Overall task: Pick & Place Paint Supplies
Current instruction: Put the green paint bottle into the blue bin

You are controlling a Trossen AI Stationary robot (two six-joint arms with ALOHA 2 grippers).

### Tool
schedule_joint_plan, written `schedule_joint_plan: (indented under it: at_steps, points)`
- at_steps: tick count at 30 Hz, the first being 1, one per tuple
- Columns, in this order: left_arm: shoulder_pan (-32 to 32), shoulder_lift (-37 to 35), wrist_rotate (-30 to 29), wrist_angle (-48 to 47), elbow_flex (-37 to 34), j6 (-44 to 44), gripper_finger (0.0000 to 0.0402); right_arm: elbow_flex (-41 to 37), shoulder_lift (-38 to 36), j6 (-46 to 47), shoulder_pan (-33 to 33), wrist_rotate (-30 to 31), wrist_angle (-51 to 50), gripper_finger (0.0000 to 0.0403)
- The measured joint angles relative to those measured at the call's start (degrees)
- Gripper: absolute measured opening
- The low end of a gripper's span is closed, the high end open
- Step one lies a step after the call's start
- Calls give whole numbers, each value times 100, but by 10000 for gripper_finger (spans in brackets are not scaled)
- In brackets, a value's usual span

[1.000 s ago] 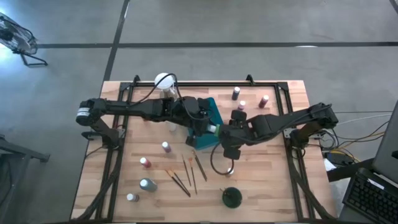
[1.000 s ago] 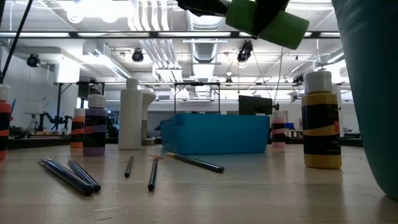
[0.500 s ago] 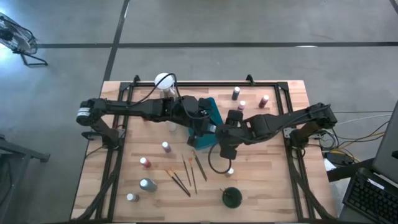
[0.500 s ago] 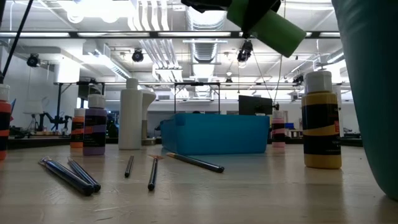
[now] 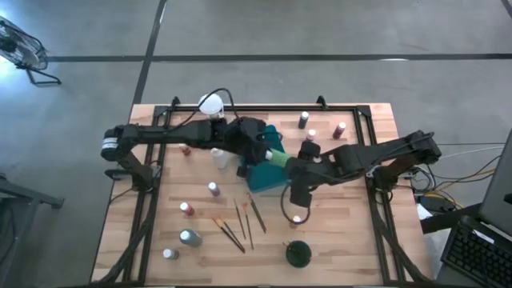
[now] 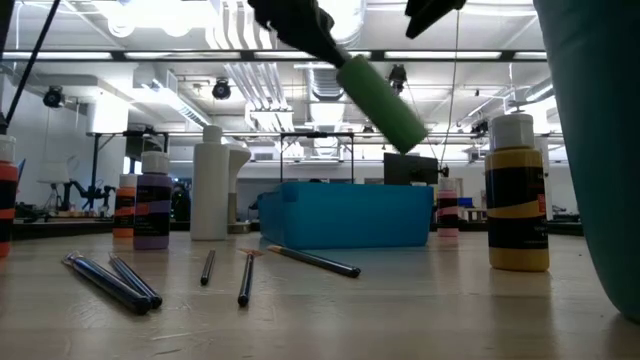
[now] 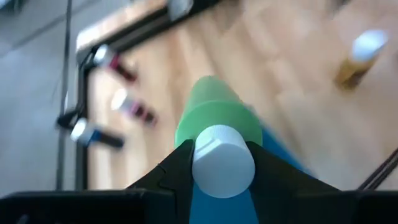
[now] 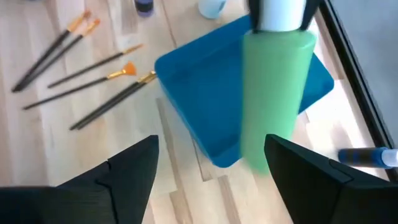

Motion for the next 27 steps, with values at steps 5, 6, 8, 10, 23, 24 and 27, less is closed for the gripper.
schedule_joint_plan:
  at_steps: [5,6,8,10,23,24,27]
  points:
    - [283,-13,-42,-739,322,115,125,-7,-307,298,103,177,-12,277]
    - [359,-13,-41,-842,387,129,125,-21,-368,349,125,292,-20,275]
    - [525,-13,-69,-1005,538,133,125,-61,-471,501,149,491,-54,271]
    - [696,-11,-70,-1307,745,130,125,-109,-598,659,148,585,-72,266]
    - [1550,1070,256,-3536,2500,67,125,-1014,-1406,1607,127,978,-310,274]
    - [1644,1183,383,-3573,2606,68,125,-1104,-1473,1661,129,985,-294,275]
    - [1869,1525,522,-3768,2964,-33,125,-1376,-1679,1873,127,1092,-297,279]
